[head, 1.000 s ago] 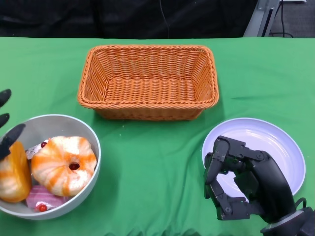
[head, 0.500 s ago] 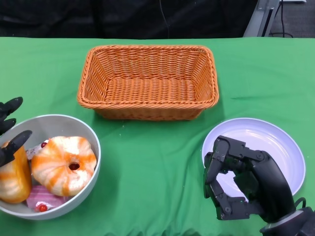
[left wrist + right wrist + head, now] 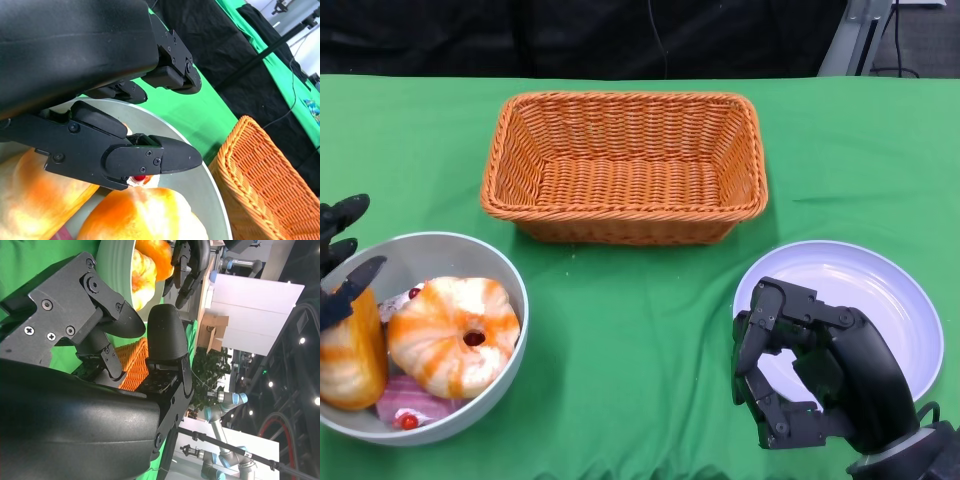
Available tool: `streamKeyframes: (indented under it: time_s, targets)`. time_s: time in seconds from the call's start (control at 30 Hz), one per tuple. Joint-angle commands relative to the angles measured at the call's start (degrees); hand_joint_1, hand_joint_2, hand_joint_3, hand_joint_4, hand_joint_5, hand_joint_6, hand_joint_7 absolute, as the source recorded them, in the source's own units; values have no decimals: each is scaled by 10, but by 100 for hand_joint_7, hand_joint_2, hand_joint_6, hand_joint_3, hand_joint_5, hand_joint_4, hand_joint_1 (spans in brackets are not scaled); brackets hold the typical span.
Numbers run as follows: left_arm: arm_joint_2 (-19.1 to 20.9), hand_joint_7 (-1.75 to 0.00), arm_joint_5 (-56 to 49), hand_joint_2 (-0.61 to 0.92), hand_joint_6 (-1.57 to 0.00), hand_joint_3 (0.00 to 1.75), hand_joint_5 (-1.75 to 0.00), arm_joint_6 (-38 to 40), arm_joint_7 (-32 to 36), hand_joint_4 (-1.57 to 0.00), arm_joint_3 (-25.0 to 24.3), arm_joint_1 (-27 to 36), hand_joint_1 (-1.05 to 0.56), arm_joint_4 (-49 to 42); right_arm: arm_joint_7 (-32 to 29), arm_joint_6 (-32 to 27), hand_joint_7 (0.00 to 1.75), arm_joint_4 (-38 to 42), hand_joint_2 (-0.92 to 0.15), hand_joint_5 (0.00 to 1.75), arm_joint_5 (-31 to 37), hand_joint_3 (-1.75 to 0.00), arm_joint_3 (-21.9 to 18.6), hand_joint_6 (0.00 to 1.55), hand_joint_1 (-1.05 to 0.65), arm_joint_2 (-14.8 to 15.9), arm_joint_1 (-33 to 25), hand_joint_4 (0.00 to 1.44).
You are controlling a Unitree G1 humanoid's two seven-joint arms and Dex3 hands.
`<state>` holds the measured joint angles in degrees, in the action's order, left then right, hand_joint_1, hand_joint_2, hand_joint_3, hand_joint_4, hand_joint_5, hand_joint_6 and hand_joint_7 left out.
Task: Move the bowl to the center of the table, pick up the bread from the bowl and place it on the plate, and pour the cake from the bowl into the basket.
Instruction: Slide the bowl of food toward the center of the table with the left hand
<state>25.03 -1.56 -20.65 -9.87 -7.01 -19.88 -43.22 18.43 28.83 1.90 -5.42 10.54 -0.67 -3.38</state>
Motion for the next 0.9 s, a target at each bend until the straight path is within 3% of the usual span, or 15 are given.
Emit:
streamKeyframes:
  time_s: [0.03, 0.53, 0.9]
  targets:
    - [-22, 0, 21, 92, -37, 50, 0, 67, -11, -48, 0, 24, -65, 45, -1, -5, 168, -6, -45, 175, -3, -133, 0, 67, -8, 4, -3, 87]
    - [-90, 0, 46, 92, -32, 56, 0, 238, 28, -36, -10, 84, -71, 248, 2, -4, 168, -8, -43, 175, -4, -136, 0, 67, -7, 7, -5, 87]
    - [-117, 0, 27, 92, -30, 58, 0, 279, 66, -32, -7, 95, -67, 299, -3, 6, 167, -5, -41, 175, 3, -138, 0, 67, -9, 5, -6, 87]
